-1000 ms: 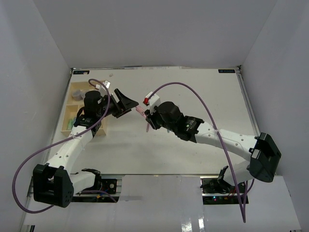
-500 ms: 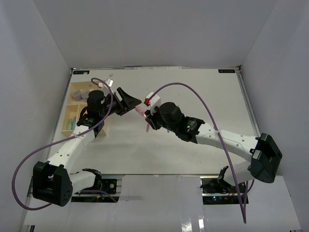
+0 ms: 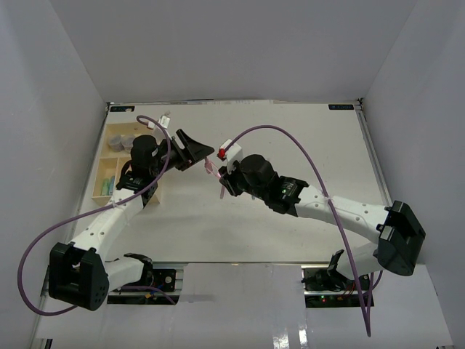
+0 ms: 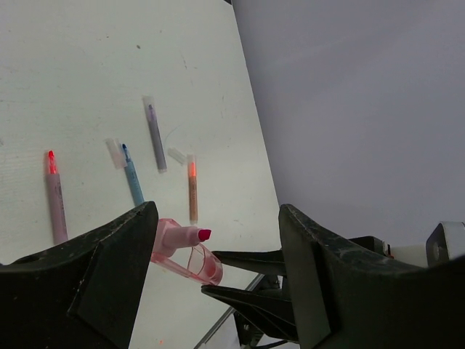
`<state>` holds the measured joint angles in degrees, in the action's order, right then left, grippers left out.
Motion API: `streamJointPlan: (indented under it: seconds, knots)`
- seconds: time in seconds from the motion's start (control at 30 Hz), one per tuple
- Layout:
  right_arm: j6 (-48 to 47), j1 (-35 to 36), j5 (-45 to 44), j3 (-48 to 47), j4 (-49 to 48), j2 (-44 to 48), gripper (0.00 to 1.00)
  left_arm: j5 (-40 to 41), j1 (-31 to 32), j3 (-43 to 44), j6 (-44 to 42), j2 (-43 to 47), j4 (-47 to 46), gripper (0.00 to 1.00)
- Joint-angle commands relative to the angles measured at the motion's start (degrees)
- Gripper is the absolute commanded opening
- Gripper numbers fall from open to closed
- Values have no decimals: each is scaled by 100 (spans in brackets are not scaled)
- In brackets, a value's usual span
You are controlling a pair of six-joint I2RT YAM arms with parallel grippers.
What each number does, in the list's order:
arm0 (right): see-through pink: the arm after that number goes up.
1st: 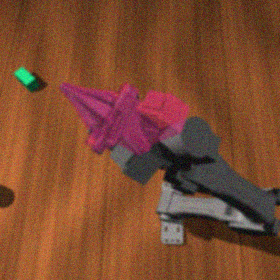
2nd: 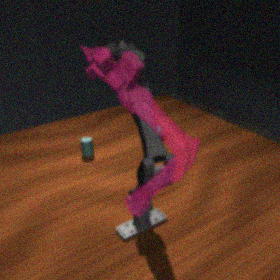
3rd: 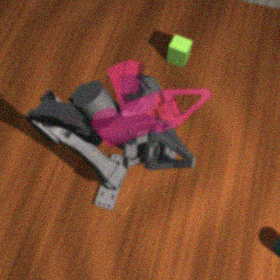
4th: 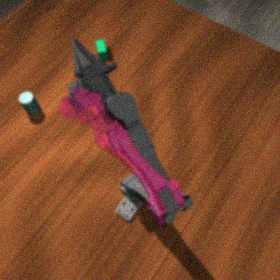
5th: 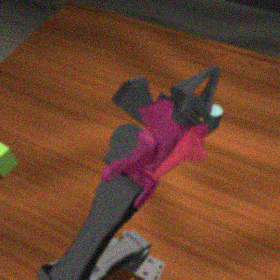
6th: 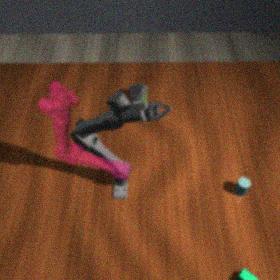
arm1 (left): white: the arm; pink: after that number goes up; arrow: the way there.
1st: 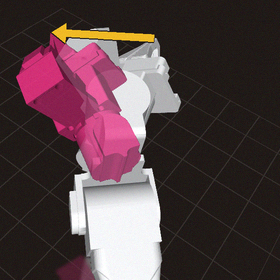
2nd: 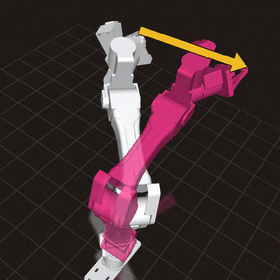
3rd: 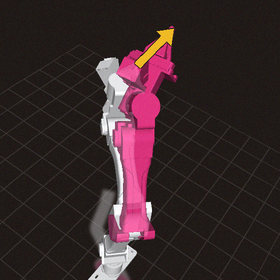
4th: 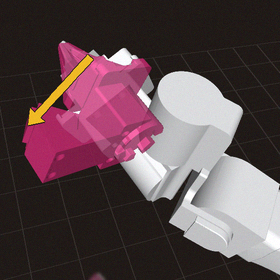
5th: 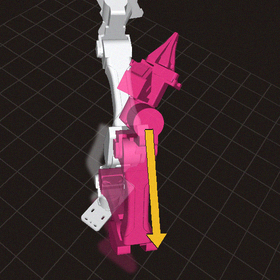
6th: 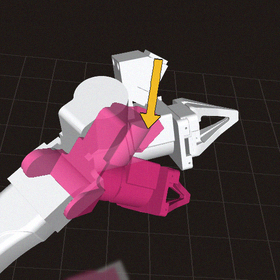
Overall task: Sort the stationery into containers
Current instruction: Close the pen cap on the pen.
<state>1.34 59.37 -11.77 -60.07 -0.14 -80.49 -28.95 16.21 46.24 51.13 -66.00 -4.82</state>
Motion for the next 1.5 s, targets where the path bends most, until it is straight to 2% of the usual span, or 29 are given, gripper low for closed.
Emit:
streamJointPlan:
  seconds: [0.0,0.83,1.47]
  knots:
    - [59,13,-18,57,-276,209,24,-40,67,61,19,140,-177,78]
    - [-11,4,-238,136,-346,288,24,-111,480,-97,345,184,-248,77]
    - [-108,13,-484,435,-821,358,24,346,1007,104,151,8,139,78]
